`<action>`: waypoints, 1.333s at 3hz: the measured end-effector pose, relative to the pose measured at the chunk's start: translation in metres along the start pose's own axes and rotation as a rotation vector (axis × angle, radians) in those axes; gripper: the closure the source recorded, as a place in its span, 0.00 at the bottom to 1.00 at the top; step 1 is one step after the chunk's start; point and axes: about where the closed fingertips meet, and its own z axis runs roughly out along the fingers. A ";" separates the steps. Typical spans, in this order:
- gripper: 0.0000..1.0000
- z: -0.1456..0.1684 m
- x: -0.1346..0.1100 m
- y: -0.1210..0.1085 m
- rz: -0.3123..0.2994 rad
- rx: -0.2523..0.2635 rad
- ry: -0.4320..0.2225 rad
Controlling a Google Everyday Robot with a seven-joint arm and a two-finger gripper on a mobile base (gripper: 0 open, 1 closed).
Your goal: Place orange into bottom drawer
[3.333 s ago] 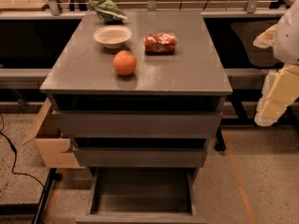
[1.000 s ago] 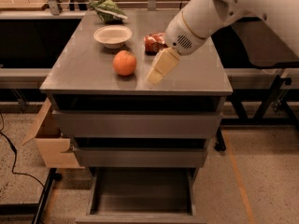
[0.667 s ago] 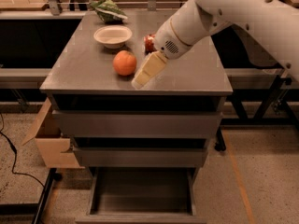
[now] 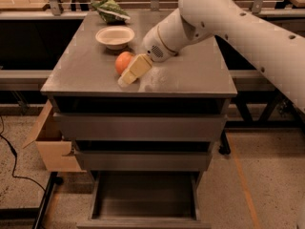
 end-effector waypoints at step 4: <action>0.43 0.055 -0.006 -0.015 0.016 -0.030 -0.004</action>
Offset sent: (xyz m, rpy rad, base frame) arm 0.0388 0.0391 -0.0230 0.0470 0.0114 0.0049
